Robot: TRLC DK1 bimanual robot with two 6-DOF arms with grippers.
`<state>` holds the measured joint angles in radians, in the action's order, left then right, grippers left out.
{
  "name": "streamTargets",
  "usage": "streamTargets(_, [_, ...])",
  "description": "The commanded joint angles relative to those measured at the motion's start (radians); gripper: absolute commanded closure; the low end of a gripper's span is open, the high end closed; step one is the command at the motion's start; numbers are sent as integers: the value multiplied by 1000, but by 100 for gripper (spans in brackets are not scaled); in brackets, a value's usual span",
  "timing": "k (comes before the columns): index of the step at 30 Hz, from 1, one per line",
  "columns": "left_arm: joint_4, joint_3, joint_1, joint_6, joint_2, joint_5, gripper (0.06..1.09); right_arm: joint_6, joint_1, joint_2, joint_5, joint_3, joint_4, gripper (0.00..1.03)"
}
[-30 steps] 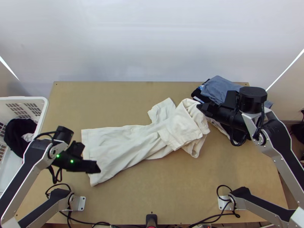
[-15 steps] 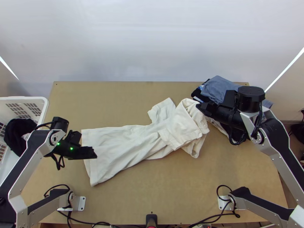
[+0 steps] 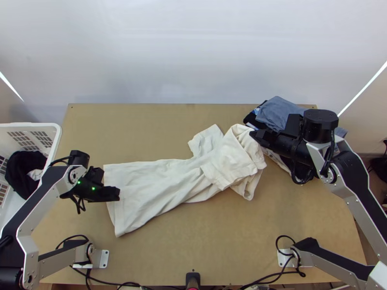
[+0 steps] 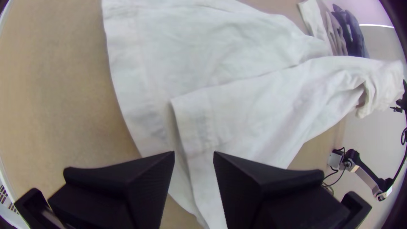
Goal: Fold the t-shirt
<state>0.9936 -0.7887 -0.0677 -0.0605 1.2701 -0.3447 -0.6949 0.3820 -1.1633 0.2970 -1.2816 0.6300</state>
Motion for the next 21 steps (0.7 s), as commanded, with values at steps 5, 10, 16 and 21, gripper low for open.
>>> streamTargets(5, [-44, 36, -1, 28, 48, -7, 59, -2, 0, 1, 1, -4, -4, 100])
streamTargets(10, [-53, 31, 16, 64, 58, -66, 60, -2, 0, 2, 1, 5, -4, 100])
streamTargets(16, [-113, 23, 49, 133, 38, -85, 99, -3, -2, 4, 1, 8, -4, 100])
streamTargets(21, [-131, -47, 35, 171, 37, -97, 104, -17, -34, -3, 1, 5, -29, 100])
